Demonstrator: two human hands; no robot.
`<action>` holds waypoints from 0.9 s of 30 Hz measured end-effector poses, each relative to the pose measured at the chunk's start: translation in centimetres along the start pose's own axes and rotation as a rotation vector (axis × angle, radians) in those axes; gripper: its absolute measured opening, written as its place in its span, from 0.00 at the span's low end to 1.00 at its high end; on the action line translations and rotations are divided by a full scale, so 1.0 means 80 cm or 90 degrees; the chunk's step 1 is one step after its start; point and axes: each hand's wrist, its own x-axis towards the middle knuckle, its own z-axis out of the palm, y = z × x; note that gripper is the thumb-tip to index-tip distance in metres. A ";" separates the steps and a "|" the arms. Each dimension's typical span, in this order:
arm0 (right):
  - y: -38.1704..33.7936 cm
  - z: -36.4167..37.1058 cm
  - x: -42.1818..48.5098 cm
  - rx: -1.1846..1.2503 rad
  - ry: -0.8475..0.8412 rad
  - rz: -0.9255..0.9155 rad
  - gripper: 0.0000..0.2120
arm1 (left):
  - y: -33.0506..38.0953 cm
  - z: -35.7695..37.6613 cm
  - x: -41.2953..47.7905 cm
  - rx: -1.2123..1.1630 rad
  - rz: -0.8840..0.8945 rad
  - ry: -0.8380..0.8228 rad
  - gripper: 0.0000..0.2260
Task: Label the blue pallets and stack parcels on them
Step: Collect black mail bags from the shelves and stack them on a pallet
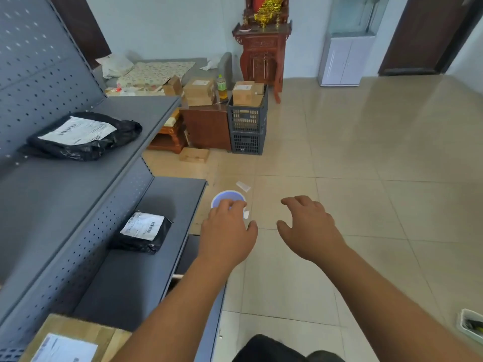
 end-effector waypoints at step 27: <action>-0.182 0.097 0.383 0.001 -0.318 -0.519 0.16 | -0.130 0.016 0.182 -0.073 -0.591 0.089 0.21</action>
